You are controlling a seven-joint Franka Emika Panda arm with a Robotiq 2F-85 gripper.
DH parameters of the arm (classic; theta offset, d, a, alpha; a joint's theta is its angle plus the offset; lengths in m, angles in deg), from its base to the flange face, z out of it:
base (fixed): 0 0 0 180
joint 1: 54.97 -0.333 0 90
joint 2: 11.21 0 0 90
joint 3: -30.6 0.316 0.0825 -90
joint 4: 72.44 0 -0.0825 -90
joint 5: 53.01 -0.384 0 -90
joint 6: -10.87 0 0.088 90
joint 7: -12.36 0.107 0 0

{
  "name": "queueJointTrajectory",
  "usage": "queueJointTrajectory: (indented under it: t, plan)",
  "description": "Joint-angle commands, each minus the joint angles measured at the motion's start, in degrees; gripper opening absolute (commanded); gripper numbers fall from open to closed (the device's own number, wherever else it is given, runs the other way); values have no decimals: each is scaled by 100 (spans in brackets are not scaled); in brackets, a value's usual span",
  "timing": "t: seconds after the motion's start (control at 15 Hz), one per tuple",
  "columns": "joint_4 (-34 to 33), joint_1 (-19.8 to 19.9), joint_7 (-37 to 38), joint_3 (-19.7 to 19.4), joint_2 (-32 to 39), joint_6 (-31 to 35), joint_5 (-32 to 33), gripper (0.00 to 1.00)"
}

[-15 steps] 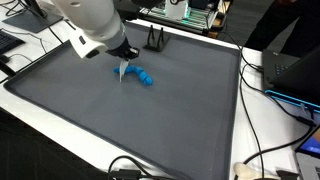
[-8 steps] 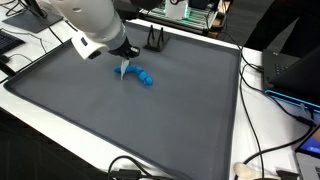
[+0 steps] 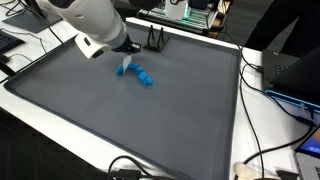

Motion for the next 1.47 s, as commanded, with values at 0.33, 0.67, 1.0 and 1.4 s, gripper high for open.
queueJointTrajectory:
  t: [0.33,0.67,1.0,1.4]
  plan:
    - [416,95,-61,31,-294,-281,67,1]
    - [587,148,-30,40,-543,-436,7,1]
    - [827,257,116,67,-937,-582,-270,1]
    - [1421,466,701,22,-1626,-522,-1225,1]
